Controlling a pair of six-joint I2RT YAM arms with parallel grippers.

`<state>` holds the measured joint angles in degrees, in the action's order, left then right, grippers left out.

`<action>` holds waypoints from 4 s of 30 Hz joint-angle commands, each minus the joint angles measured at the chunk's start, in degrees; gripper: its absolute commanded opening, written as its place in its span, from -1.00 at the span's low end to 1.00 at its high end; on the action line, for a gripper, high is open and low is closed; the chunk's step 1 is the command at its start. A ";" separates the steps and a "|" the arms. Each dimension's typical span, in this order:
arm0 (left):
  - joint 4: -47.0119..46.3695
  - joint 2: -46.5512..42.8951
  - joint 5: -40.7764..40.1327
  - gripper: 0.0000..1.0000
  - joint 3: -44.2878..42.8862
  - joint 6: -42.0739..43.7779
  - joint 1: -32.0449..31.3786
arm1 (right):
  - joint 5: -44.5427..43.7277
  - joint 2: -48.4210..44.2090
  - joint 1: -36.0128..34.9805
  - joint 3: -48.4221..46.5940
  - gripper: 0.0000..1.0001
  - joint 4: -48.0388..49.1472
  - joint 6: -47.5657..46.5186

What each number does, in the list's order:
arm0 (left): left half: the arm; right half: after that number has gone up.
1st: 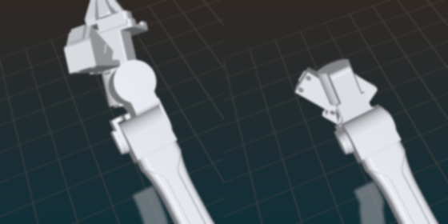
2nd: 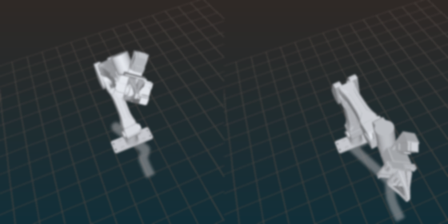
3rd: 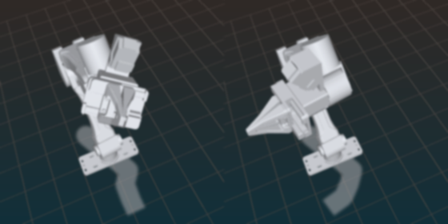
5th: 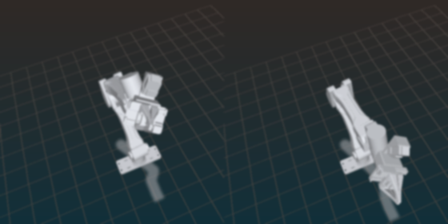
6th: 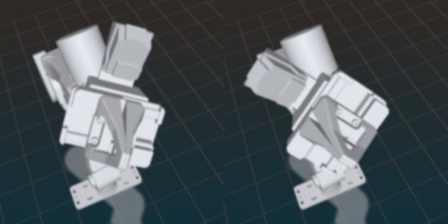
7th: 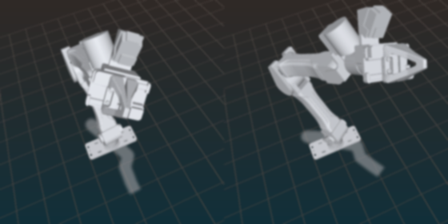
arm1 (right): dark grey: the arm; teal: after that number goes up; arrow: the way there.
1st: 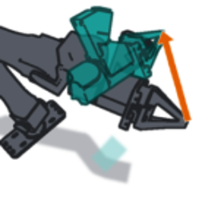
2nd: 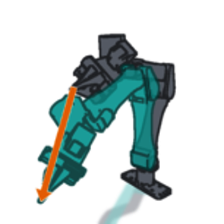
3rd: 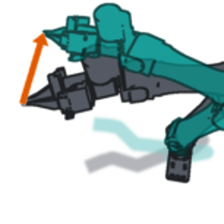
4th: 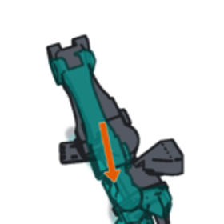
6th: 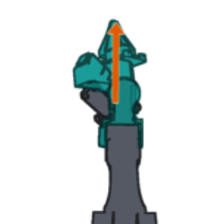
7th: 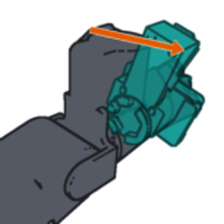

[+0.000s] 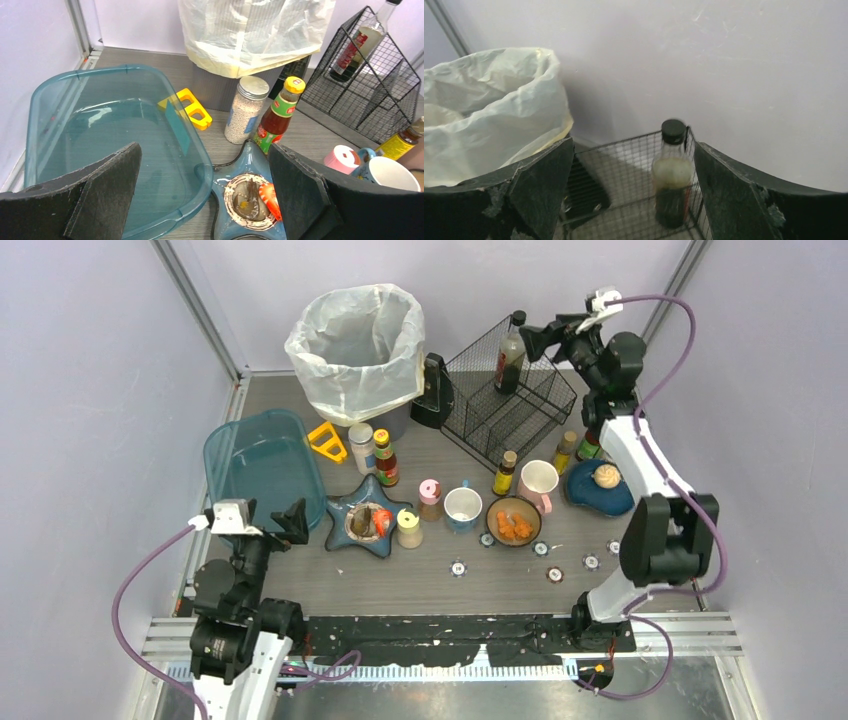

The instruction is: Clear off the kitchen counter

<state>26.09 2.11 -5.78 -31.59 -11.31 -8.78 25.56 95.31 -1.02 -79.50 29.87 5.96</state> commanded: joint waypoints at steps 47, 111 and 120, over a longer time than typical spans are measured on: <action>1.95 14.93 3.57 0.98 -3.61 -1.08 -4.06 | -5.82 13.30 -39.08 11.97 0.86 14.06 -6.40; 2.57 17.06 3.14 0.98 -4.46 -0.12 -3.23 | -4.61 2.97 -11.70 -25.07 -0.89 -19.04 -6.35; 2.74 18.46 3.65 0.98 -4.66 0.00 -2.77 | -4.24 15.00 -9.84 -35.90 -0.89 -19.70 -6.71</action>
<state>29.50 19.97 -3.11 -33.63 -11.68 -11.97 20.60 109.43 -11.35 -107.98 2.11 -1.19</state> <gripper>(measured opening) 0.992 0.478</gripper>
